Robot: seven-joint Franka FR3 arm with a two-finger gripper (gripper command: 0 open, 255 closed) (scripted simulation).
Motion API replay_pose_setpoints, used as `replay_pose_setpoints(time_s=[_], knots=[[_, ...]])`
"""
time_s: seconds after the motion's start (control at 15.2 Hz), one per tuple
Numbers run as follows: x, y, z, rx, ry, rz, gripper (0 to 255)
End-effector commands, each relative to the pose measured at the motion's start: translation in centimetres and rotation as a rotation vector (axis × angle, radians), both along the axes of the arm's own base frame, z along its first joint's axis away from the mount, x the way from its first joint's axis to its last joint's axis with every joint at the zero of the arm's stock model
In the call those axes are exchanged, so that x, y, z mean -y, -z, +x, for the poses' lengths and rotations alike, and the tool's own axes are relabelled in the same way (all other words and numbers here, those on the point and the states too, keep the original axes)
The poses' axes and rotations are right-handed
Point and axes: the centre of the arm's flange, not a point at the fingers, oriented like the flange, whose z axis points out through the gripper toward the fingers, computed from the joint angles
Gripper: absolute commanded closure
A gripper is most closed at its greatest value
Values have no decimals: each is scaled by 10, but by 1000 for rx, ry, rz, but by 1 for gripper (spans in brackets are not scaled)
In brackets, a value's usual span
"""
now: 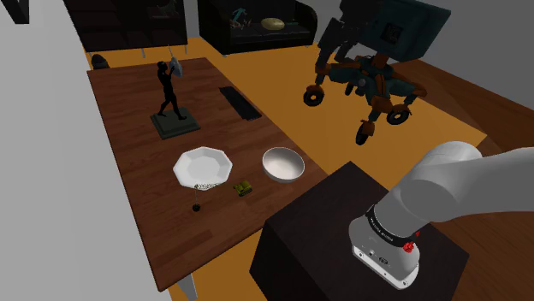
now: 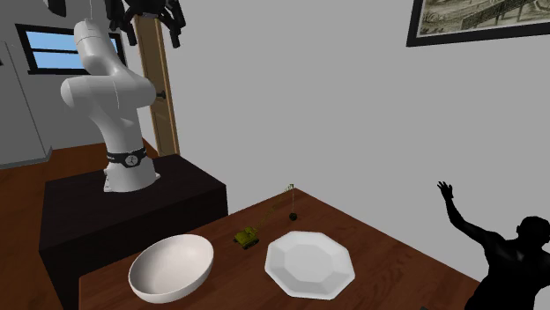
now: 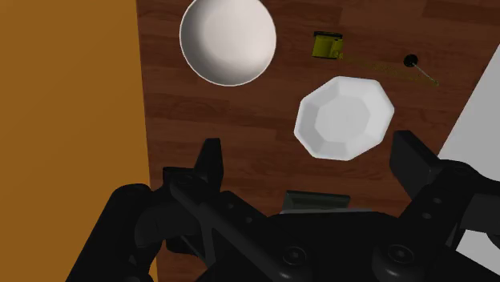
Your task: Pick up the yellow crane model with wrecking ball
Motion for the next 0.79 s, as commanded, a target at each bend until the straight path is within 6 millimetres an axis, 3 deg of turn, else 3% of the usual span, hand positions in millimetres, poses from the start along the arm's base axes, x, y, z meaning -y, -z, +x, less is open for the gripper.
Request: replay_pose_setpoints(time_s=[0.0,0.73], knots=[[0,0,0,0,0,0,0],[-56,132,35,-39,54,-34,0]])
